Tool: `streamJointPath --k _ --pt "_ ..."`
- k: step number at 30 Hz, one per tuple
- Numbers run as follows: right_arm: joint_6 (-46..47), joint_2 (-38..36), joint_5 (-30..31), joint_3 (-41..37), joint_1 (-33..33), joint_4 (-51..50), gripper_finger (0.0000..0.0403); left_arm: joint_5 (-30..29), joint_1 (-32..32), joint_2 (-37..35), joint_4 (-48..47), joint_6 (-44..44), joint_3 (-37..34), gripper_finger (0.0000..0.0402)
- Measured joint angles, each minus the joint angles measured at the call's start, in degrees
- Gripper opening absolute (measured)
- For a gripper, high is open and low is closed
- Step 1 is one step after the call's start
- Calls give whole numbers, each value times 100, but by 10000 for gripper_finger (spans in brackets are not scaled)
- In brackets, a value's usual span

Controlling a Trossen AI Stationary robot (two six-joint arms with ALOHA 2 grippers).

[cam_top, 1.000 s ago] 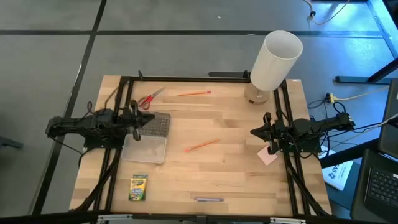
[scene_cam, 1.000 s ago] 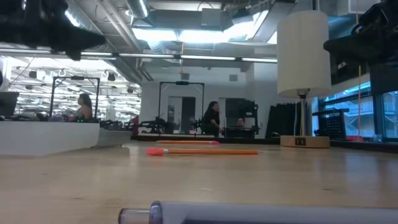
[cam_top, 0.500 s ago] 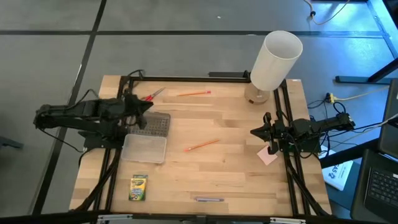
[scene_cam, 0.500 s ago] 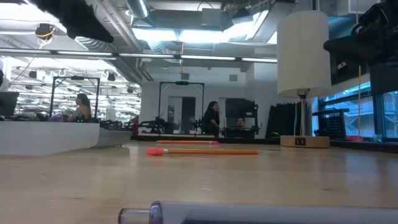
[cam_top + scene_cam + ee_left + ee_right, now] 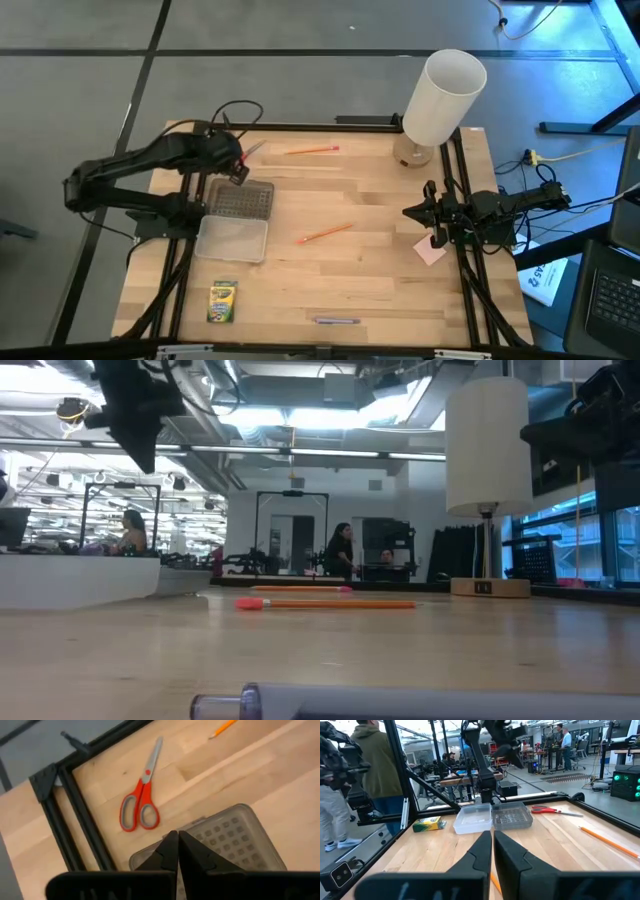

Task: Pack school essentials
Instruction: Put the red scissors into the transparent supply box

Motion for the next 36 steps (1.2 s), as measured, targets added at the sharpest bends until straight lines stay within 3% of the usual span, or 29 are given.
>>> streamJointPath --k 5,8,12,18,27,31,36 --pt "0 0 1 0 -1 1 23 20 307 243 122 246 0 12" --pt "0 0 1 0 -1 1 23 57 538 321 110 -37 0 9" --pt "4 0 0 0 0 1 23 511 939 400 109 -57 -2 2" --pt "457 0 -3 0 1 2 23 489 1347 578 118 513 -7 29" --pt "560 0 -2 -2 0 3 23 939 1916 1128 115 528 -7 84" --pt "564 0 -2 -2 -1 3 23 1512 2158 1526 151 533 -9 91" --pt "557 0 -2 0 0 3 23 1479 2193 2022 229 526 -11 89"
